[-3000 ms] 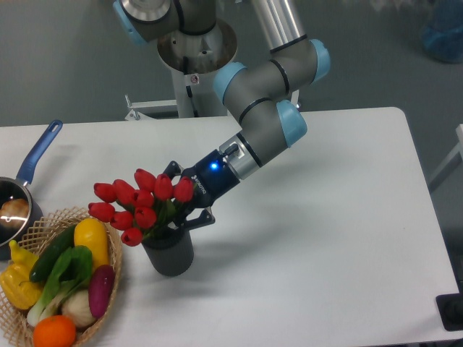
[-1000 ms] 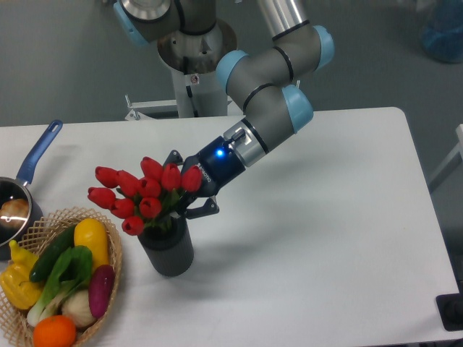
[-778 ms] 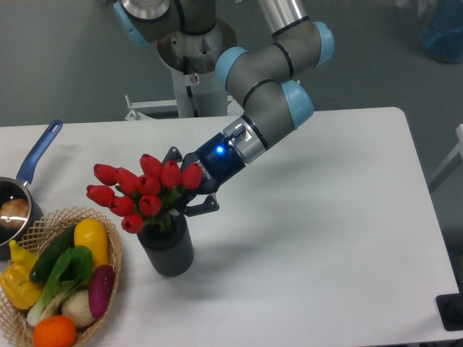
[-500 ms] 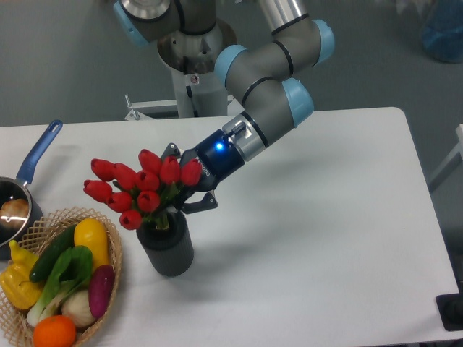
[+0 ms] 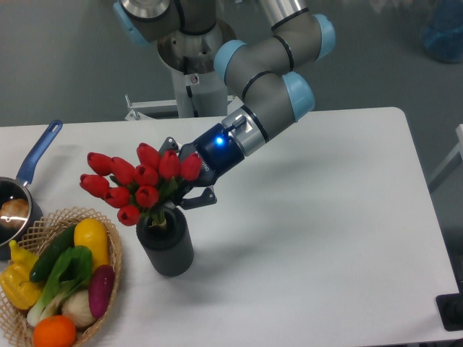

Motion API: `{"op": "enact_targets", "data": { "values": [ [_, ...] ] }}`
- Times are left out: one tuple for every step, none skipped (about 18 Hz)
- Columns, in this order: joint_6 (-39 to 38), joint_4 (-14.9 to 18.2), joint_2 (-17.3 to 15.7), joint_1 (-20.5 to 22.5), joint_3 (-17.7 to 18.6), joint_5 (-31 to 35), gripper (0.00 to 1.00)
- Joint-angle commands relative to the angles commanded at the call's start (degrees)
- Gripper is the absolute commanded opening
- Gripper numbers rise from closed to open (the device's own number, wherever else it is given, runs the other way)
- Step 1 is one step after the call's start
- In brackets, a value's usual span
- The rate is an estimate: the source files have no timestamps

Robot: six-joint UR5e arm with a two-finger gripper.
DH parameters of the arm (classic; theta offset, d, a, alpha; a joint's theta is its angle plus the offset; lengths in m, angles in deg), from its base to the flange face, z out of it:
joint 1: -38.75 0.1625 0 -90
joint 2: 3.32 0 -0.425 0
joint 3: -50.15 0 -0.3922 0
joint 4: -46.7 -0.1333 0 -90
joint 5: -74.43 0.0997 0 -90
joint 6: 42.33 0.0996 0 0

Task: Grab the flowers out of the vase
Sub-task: 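Lift the gripped tulips upward, drawing stems out of the vase, then raise the tulips clear of the vase rim and move them away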

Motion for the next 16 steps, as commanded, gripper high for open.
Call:
{"op": "enact_targets", "data": {
  "values": [
    [-0.44, 0.0, 0.0, 0.09, -0.18, 0.0, 0.4],
    [-0.45, 0.0, -0.09, 0.17, -0.27, -0.09, 0.4],
    [-0.45, 0.0, -0.26, 0.17, -0.27, -0.18, 0.4],
    [-0.54, 0.09, -0.35, 0.17, -0.27, -0.52, 0.4],
    [-0.54, 0.09, -0.35, 0.17, -0.27, -1.22, 0.4],
    [-0.54, 0.09, -0.44, 0.35, -0.27, -2.01, 0.4],
    [-0.54, 0.09, -0.7, 0.61, -0.27, -2.46, 0.4],
    [-0.62, 0.09, -0.88, 0.61, -0.27, -2.72, 0.4],
    [-0.89, 0.09, -0.97, 0.7, -0.27, -2.73, 0.4],
    [-1.24, 0.09, -1.23, 0.88, -0.27, -2.81, 0.4],
    [-1.5, 0.09, -1.32, 0.97, -0.44, -2.9, 0.4],
    [-1.76, 0.09, -1.41, 0.97, -0.62, -3.16, 0.4],
    [-2.29, 0.09, -1.5, 0.97, -0.7, -3.6, 0.4],
    [-2.73, 0.09, -1.58, 1.05, -0.79, -4.13, 0.4],
    [-3.08, 0.09, -1.67, 1.14, -0.88, -4.13, 0.4],
    [-3.61, 0.09, -1.85, 1.32, -1.06, -4.22, 0.4]
  ]
}}
